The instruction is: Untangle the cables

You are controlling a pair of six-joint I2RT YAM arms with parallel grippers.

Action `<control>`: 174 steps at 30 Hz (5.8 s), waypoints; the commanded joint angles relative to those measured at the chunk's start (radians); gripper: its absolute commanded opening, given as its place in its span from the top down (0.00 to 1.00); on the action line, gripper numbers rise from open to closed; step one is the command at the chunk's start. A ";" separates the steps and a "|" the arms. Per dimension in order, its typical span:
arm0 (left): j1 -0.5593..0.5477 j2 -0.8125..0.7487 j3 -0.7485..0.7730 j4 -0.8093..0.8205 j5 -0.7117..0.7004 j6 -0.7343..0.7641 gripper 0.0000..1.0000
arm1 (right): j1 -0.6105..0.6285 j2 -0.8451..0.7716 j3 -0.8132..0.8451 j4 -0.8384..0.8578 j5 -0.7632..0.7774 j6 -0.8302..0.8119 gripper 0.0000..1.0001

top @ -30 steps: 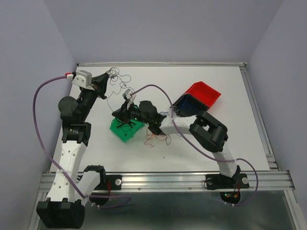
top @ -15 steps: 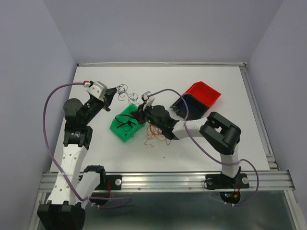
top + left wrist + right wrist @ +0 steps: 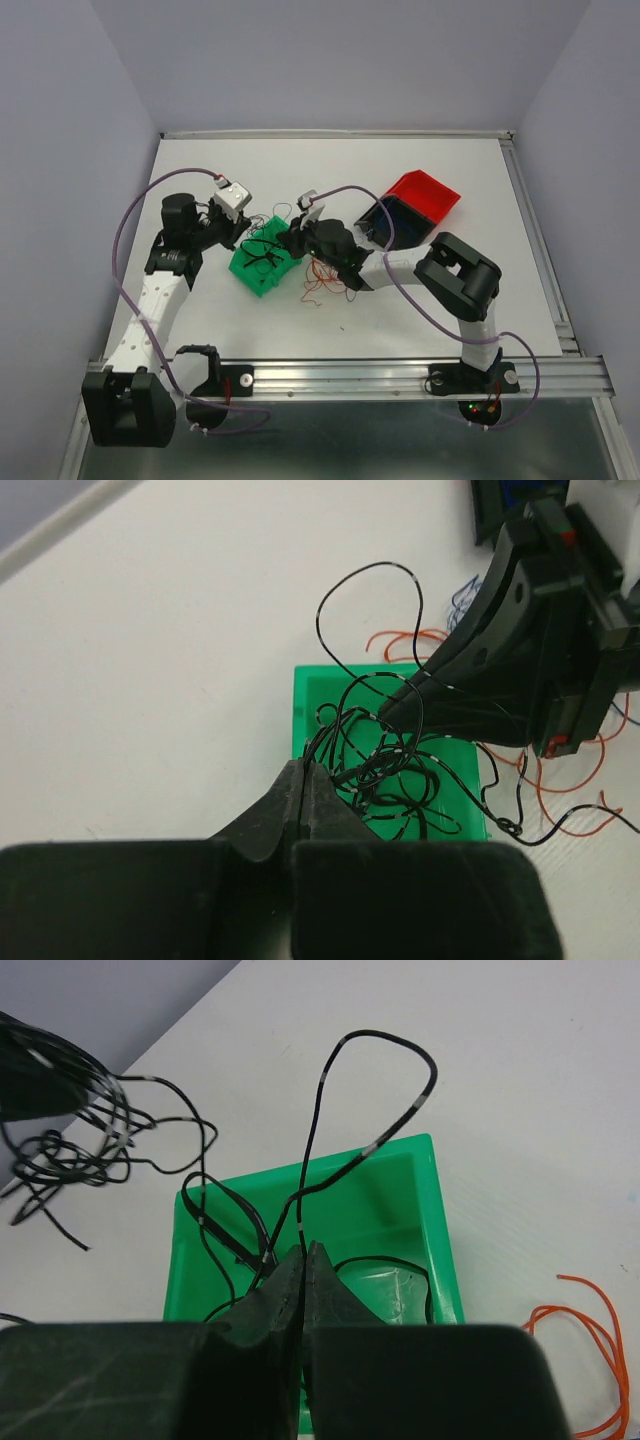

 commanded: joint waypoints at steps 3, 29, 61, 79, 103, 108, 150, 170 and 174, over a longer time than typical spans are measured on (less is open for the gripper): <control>-0.005 0.097 0.032 -0.076 0.018 0.077 1.00 | 0.025 -0.004 0.018 -0.001 0.015 -0.014 1.00; -0.171 0.370 0.116 -0.119 -0.254 0.080 1.00 | 0.055 -0.009 0.018 -0.057 0.047 0.011 0.92; -0.153 0.155 0.096 -0.067 -0.189 0.032 0.27 | 0.058 0.011 0.040 -0.072 0.018 0.009 0.85; -0.153 0.459 0.198 -0.151 -0.037 0.098 0.71 | 0.059 0.013 0.047 -0.069 0.006 0.005 0.84; -0.217 0.456 0.133 -0.061 -0.208 0.069 1.00 | 0.073 -0.470 -0.210 -0.253 0.364 0.133 0.53; -0.283 0.500 0.138 -0.067 -0.272 0.066 1.00 | 0.071 -0.574 -0.296 -0.250 0.454 0.155 0.53; -0.343 0.207 0.282 -0.285 -0.294 0.111 0.17 | 0.071 -0.714 -0.309 -0.678 0.628 0.242 0.26; -0.691 0.556 0.233 0.111 -0.445 0.100 0.15 | 0.032 -0.907 -0.404 -0.824 0.766 0.373 0.20; -0.693 0.621 0.238 0.053 -0.415 0.095 0.16 | 0.032 -0.999 -0.456 -0.831 0.762 0.373 0.20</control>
